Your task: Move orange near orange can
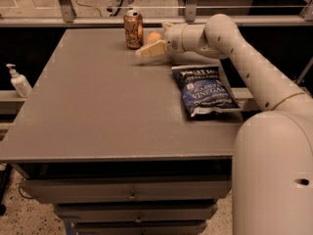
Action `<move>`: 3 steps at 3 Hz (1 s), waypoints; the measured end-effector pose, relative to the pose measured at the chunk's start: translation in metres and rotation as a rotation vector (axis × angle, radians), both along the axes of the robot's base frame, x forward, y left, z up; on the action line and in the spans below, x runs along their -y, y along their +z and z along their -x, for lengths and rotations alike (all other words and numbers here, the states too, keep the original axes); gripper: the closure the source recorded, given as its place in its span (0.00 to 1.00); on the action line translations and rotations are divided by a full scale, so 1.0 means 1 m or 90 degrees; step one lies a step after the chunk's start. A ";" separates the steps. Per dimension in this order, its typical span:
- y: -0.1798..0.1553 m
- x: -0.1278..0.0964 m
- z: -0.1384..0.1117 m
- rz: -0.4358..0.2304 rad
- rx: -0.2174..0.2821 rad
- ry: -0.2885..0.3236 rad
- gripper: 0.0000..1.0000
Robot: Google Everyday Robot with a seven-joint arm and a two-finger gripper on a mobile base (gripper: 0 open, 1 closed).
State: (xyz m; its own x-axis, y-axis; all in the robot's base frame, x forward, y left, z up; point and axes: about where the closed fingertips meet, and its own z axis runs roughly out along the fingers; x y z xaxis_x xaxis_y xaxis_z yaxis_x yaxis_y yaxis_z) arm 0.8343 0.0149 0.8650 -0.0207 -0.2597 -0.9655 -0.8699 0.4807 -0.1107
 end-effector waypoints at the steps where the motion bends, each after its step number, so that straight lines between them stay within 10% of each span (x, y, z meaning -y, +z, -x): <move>1: 0.000 0.001 0.000 0.000 0.000 0.000 0.00; 3: 0.065 0.128 0.029 0.027 0.099 -0.052 0.00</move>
Offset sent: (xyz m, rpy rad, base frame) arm -0.0351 -0.1647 0.0790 -0.0557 -0.2016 -0.1109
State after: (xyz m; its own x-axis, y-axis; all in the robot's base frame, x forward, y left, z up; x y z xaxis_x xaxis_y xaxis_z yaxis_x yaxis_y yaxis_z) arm 0.8050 -0.1127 0.9300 0.1061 -0.3031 -0.9470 -0.7989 0.5410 -0.2627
